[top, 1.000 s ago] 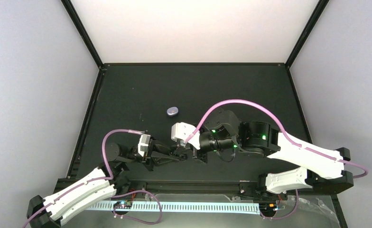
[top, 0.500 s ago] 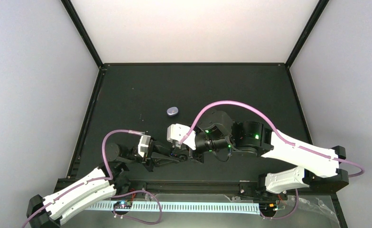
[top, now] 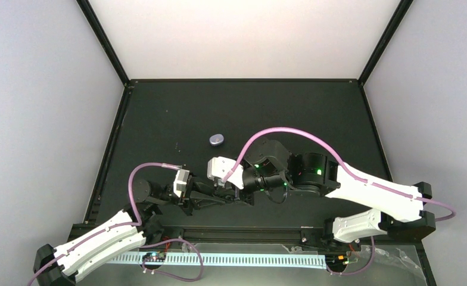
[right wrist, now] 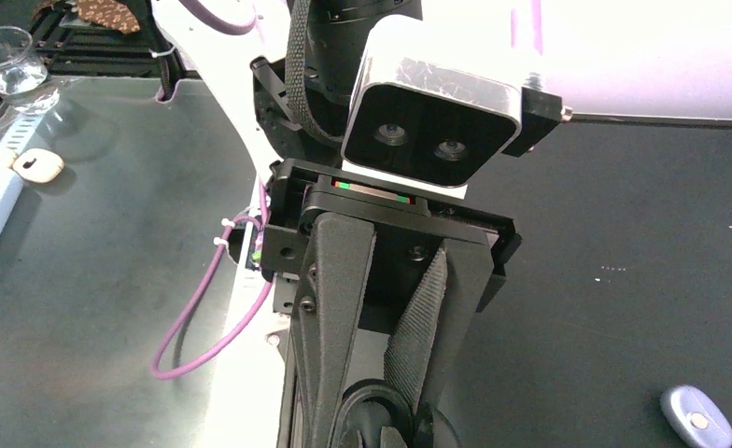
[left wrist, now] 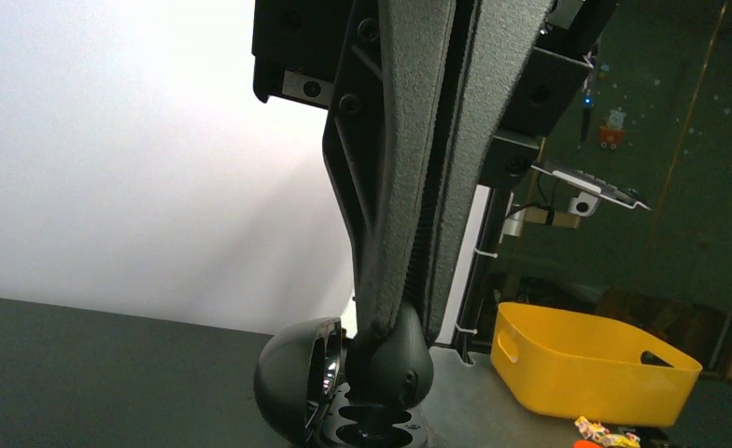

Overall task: Insert the wireless bluetooth earbuds into the charging case
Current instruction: Place the earbud in the charging case.

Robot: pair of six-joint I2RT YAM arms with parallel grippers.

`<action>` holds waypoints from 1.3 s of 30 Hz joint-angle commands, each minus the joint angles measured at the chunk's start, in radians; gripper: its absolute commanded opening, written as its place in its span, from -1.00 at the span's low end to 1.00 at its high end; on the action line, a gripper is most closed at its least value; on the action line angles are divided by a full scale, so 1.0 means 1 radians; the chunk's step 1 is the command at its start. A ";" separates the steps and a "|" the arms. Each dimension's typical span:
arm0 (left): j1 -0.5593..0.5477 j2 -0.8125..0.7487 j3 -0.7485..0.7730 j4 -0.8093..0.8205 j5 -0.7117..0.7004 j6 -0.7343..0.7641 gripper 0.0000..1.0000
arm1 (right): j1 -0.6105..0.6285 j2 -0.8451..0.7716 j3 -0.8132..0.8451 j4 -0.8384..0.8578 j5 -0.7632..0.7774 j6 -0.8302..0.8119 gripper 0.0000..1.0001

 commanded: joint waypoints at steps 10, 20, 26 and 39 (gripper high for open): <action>-0.009 -0.023 0.028 0.002 -0.012 0.016 -0.97 | 0.017 0.017 -0.015 0.013 0.047 -0.001 -0.98; -0.010 -0.024 0.028 -0.004 -0.023 0.022 -0.97 | 0.016 0.012 -0.026 -0.001 0.079 0.014 -0.98; -0.011 -0.028 0.028 -0.013 -0.035 0.027 -0.97 | 0.017 0.018 -0.029 -0.002 0.114 0.039 -0.98; -0.011 -0.041 0.028 -0.025 -0.058 0.036 -0.97 | 0.016 0.043 -0.022 -0.027 0.153 0.063 -0.98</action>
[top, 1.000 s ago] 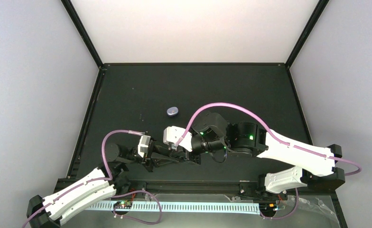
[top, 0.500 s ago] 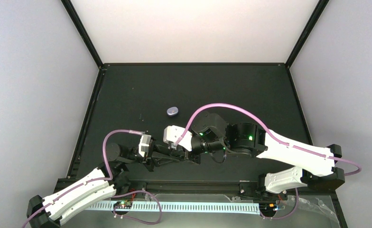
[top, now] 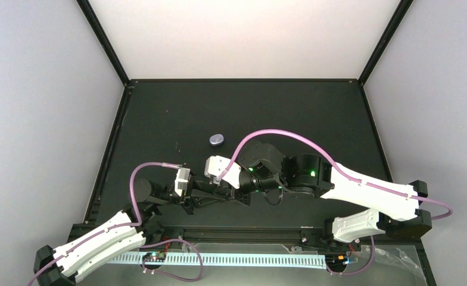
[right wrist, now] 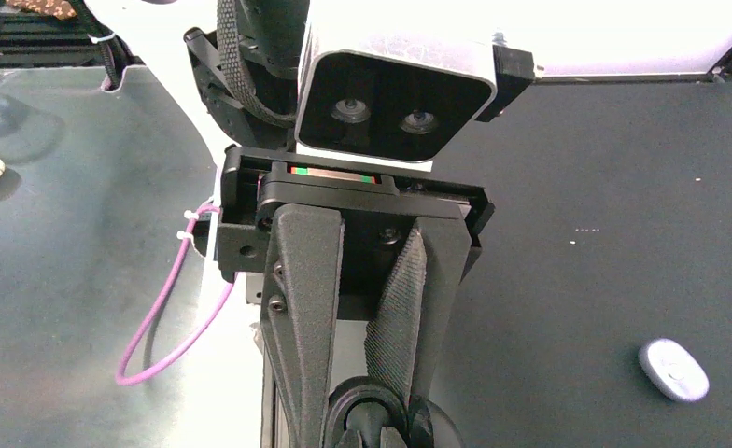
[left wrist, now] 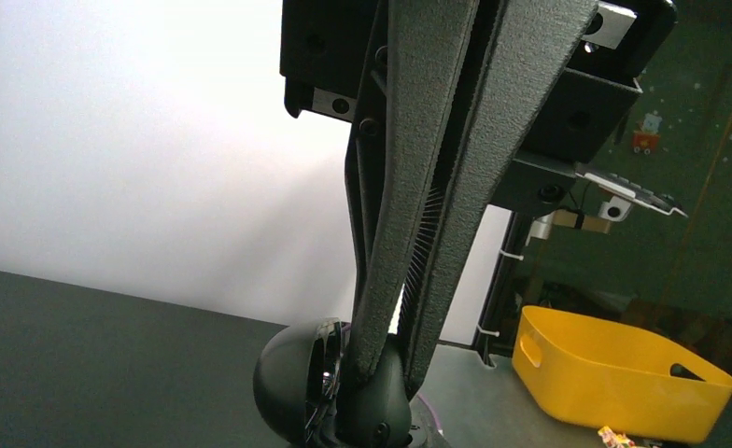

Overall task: Insert the wireless bluetooth earbuds into the charging case
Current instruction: Place the earbud in the charging case.

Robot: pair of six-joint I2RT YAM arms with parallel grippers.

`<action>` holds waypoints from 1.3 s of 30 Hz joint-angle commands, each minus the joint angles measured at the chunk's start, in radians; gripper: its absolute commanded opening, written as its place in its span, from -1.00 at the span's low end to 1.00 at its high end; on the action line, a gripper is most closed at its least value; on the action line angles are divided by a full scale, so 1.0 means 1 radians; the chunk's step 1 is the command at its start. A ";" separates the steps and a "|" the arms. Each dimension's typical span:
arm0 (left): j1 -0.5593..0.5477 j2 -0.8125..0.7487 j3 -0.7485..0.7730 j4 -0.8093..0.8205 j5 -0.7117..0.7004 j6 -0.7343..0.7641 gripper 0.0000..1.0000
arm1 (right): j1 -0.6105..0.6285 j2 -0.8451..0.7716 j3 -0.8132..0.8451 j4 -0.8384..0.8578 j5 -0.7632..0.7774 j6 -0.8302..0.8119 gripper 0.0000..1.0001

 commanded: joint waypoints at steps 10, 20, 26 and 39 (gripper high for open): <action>-0.009 -0.038 0.023 0.025 -0.028 0.026 -0.97 | 0.003 0.036 0.012 -0.043 0.094 0.044 -0.98; -0.008 -0.034 0.021 0.018 -0.035 0.031 -0.97 | 0.003 0.008 0.044 -0.014 0.052 0.071 -0.48; -0.009 -0.031 0.023 0.014 -0.036 0.030 -0.97 | 0.001 -0.024 0.086 -0.001 0.031 0.087 -0.43; -0.012 -0.034 0.026 0.011 -0.033 0.030 -0.97 | -0.112 -0.185 -0.081 0.174 0.189 0.186 -0.11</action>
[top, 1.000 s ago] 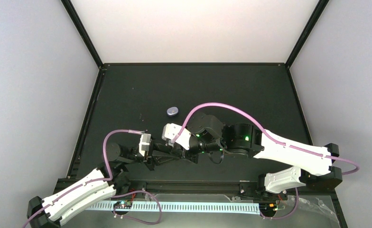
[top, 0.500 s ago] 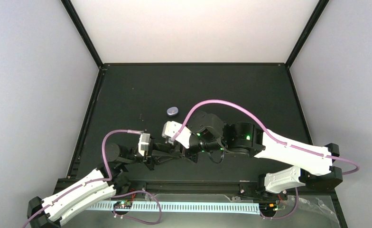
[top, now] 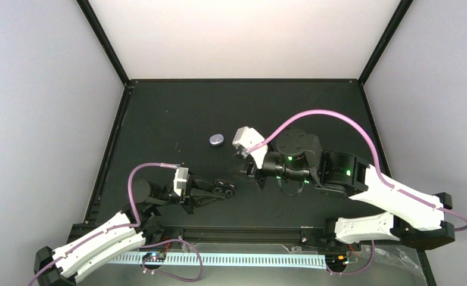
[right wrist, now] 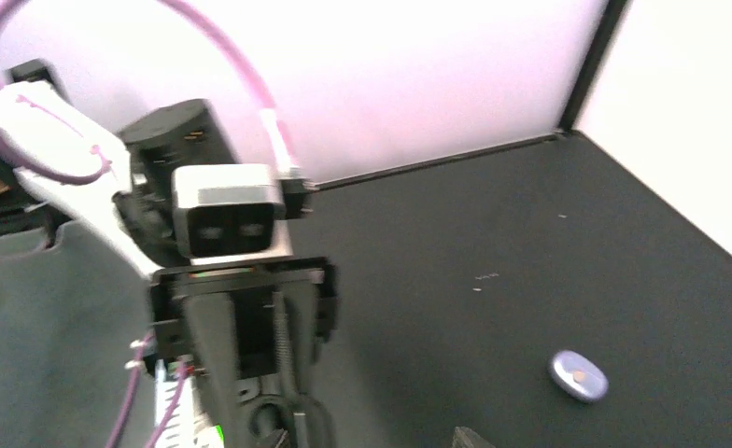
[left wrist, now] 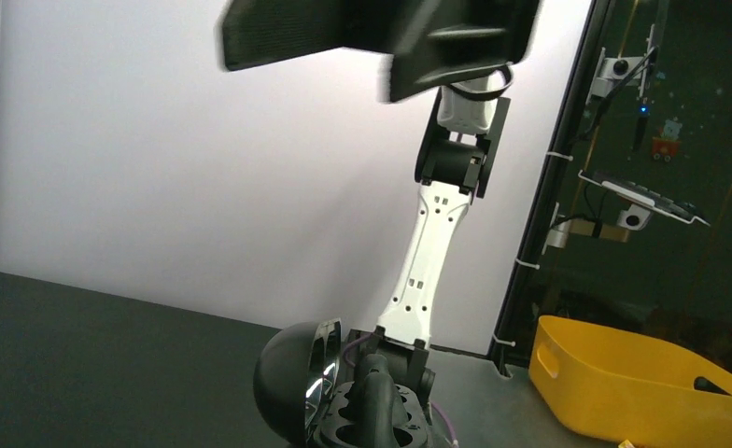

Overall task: Insert the wireless bluetooth earbuds into the charging case
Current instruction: Place the earbud in the charging case, then close the charging case.

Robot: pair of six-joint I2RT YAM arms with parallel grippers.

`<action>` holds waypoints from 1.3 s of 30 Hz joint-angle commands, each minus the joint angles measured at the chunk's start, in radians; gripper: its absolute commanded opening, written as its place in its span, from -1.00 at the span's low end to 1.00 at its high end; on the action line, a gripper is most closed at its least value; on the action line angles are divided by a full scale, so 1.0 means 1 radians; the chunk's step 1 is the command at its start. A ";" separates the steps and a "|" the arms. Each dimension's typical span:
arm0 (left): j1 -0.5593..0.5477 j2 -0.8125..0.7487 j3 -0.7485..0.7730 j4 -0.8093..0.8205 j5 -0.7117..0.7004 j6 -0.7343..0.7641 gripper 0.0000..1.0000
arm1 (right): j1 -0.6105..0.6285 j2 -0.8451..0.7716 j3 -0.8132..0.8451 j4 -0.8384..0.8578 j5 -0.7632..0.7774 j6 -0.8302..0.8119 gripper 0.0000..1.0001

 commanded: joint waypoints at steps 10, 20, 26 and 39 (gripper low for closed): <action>-0.015 -0.028 0.032 0.029 -0.005 0.013 -0.97 | -0.341 -0.185 -0.396 0.299 -0.099 0.335 0.01; -0.014 -0.038 0.039 0.038 -0.022 0.009 -0.97 | -0.342 -0.143 -0.534 0.455 -0.310 0.414 0.03; -0.016 -0.042 0.038 0.041 -0.027 0.011 -0.97 | -0.328 -0.125 -0.533 0.483 -0.350 0.408 0.06; -0.015 -0.034 0.040 0.048 -0.023 0.009 -0.97 | -0.288 -0.106 -0.477 0.460 -0.336 0.365 0.06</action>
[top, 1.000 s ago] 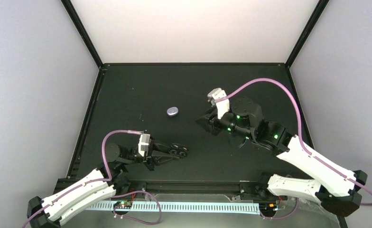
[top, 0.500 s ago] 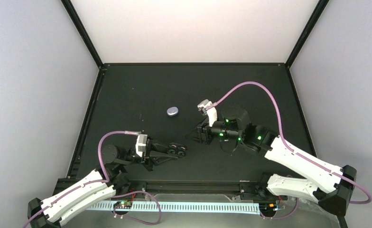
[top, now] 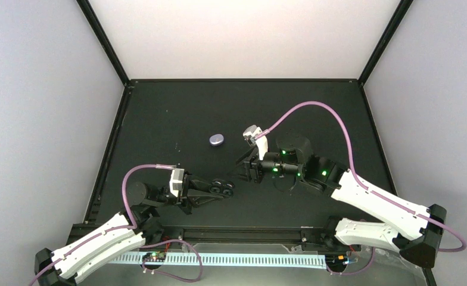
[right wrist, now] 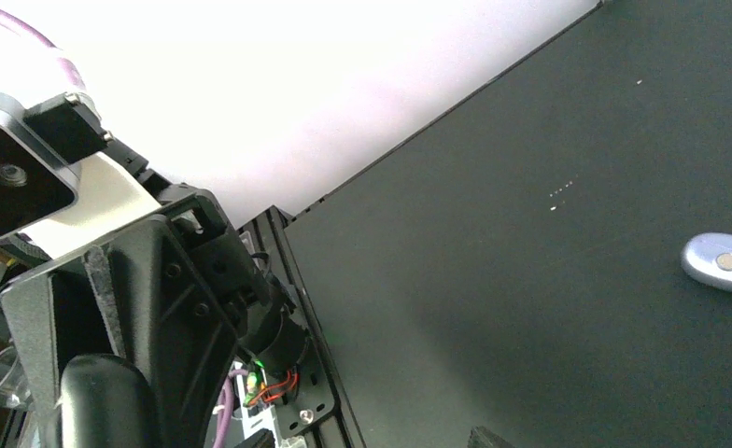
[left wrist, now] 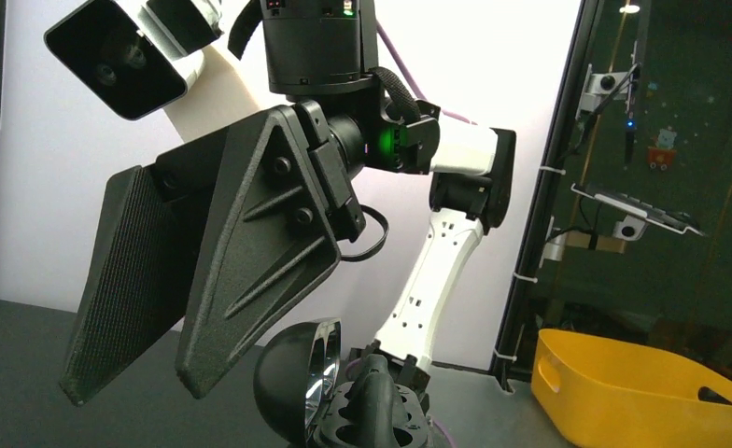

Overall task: Insert the wireless bluetooth earbuds into the charging case
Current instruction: Close the charging case, then place the charging case at the center of the board.

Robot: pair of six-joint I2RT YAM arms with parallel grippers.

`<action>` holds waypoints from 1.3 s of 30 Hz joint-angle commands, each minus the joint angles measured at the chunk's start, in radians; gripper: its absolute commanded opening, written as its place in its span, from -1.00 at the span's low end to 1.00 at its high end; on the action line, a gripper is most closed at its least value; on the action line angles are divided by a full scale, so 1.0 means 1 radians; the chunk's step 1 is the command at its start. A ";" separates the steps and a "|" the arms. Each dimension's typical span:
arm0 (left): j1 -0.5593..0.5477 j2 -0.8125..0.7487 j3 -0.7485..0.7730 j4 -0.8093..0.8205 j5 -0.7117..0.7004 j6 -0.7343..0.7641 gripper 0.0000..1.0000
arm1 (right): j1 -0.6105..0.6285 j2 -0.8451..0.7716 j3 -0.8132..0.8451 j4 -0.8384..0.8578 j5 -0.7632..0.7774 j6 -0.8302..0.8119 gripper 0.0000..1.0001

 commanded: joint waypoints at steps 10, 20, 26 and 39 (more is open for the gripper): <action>-0.010 0.005 0.043 0.026 -0.023 0.018 -0.97 | 0.025 0.005 0.049 0.010 -0.054 -0.047 0.06; -0.011 0.015 0.047 0.011 -0.055 0.024 -0.97 | 0.038 -0.015 0.036 0.037 -0.115 -0.066 0.06; -0.010 0.023 0.050 -0.055 -0.219 0.021 -0.97 | 0.036 -0.074 0.011 -0.055 0.321 -0.007 0.17; 0.218 0.808 0.282 -0.300 -0.348 -0.304 -0.97 | -0.127 -0.316 -0.351 -0.072 0.649 0.154 0.48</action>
